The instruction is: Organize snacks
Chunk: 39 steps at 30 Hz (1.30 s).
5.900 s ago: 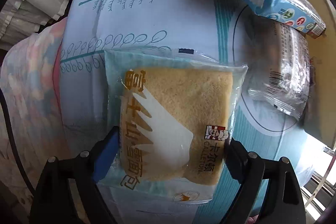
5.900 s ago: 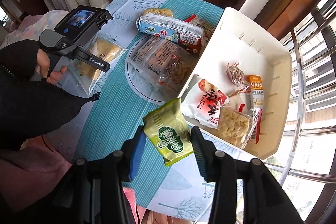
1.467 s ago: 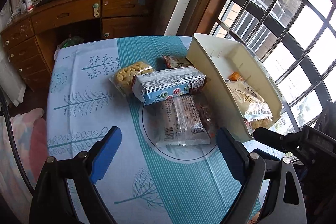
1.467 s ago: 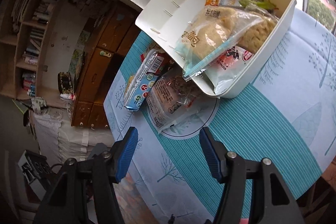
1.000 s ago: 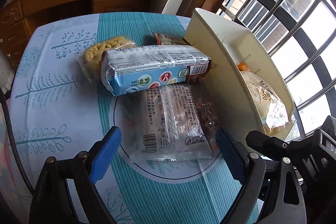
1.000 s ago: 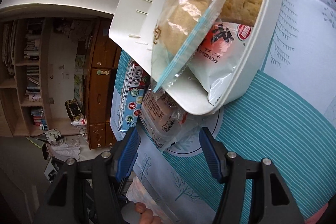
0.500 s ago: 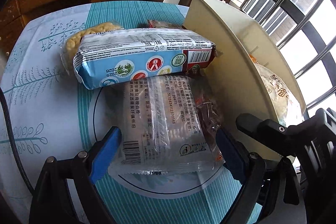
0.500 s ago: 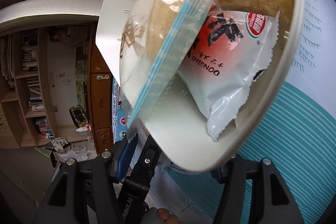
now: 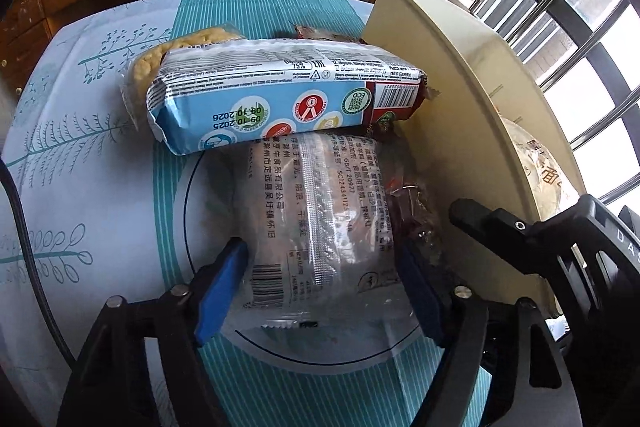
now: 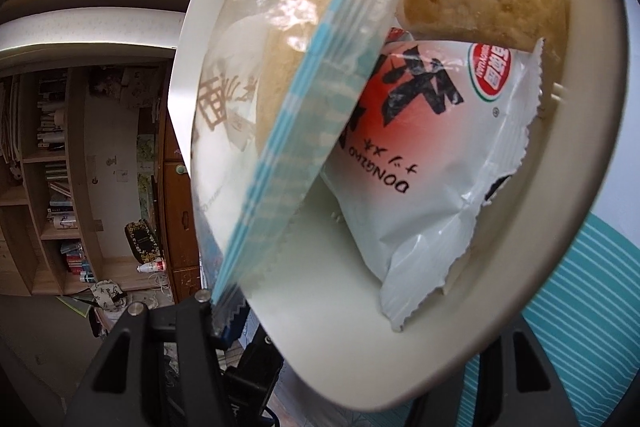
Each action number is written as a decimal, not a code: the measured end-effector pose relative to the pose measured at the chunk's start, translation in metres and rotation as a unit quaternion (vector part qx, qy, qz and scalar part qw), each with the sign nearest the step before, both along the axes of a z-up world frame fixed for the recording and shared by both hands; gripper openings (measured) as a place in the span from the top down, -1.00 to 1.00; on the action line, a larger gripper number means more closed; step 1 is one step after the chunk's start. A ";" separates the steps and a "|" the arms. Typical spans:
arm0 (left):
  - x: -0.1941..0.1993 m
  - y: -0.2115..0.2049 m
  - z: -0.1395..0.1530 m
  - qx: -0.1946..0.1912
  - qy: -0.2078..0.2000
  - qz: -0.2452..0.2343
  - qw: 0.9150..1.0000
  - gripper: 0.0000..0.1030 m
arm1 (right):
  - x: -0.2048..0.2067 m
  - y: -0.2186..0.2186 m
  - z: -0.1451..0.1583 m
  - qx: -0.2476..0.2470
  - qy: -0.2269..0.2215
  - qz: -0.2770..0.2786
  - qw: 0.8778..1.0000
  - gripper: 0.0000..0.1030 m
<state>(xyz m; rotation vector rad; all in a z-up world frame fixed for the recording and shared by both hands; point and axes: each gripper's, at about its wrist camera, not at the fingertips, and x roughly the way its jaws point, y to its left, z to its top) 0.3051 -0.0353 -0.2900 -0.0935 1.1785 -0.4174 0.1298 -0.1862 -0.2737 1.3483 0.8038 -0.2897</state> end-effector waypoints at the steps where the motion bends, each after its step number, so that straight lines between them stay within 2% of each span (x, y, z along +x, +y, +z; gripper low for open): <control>1: 0.002 -0.002 0.001 0.003 0.004 -0.002 1.000 -0.35 | 0.000 0.000 -0.001 -0.005 0.003 -0.001 1.000 -0.19; 5: 0.007 0.000 0.004 0.011 0.020 -0.001 1.000 -0.26 | -0.001 0.000 -0.003 -0.014 0.007 -0.004 1.000 -0.19; 18: -0.008 0.015 0.013 0.026 0.037 -0.004 0.999 -0.23 | 0.005 0.002 0.000 0.003 0.034 -0.002 0.999 -0.17; 20: -0.009 0.017 0.015 0.030 0.035 -0.003 0.999 -0.23 | 0.006 0.003 0.001 -0.004 0.042 0.000 0.999 0.08; 22: -0.013 0.023 0.016 0.036 0.032 -0.002 0.999 -0.23 | 0.006 0.002 0.000 -0.016 0.049 0.002 0.999 0.56; 24: -0.016 0.027 0.017 0.042 0.029 0.000 0.999 -0.23 | 0.006 0.002 0.000 -0.024 0.050 0.003 0.998 0.78; 30: -0.028 0.047 0.021 0.045 0.023 0.011 0.999 -0.22 | 0.003 0.005 -0.002 -0.019 0.024 0.007 1.000 0.98; 39: -0.047 0.062 0.035 0.042 0.004 0.014 0.999 -0.22 | -0.004 0.020 0.015 -0.048 -0.010 0.031 0.998 1.00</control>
